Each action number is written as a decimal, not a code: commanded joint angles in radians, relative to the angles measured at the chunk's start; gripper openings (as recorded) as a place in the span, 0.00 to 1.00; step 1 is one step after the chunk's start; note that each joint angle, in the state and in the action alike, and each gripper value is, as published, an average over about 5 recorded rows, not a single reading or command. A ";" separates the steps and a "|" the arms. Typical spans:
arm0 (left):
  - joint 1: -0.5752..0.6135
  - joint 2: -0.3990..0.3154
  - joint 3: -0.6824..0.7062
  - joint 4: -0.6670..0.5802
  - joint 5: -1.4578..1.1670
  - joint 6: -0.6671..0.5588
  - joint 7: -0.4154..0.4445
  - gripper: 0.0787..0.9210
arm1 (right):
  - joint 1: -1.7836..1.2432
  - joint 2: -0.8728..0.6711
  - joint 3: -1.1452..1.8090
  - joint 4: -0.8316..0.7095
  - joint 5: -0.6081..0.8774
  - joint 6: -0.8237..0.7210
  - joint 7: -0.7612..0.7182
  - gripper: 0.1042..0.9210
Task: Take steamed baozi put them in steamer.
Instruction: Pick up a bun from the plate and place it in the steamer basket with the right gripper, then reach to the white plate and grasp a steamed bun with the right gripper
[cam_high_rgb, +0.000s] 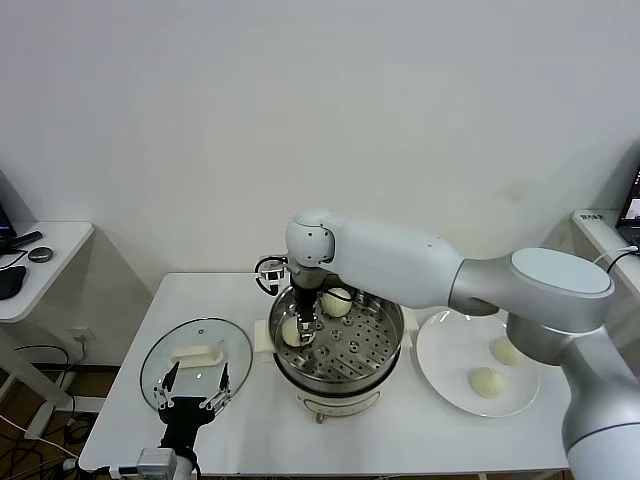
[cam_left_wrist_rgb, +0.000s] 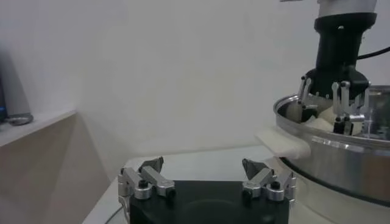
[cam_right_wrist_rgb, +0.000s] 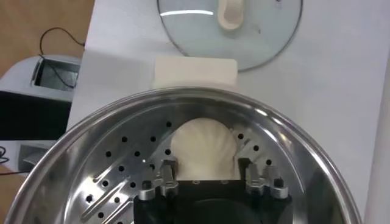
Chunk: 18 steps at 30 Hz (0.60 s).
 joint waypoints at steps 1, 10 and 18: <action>-0.002 -0.002 0.000 -0.002 0.000 0.001 -0.001 0.88 | 0.003 -0.023 0.013 0.023 -0.015 -0.003 0.008 0.77; -0.005 -0.004 0.002 -0.010 0.006 0.008 0.006 0.88 | 0.095 -0.244 0.096 0.220 0.029 -0.003 0.006 0.88; 0.012 -0.010 0.000 -0.017 0.010 0.009 0.006 0.88 | 0.110 -0.616 0.206 0.363 0.086 -0.003 0.015 0.88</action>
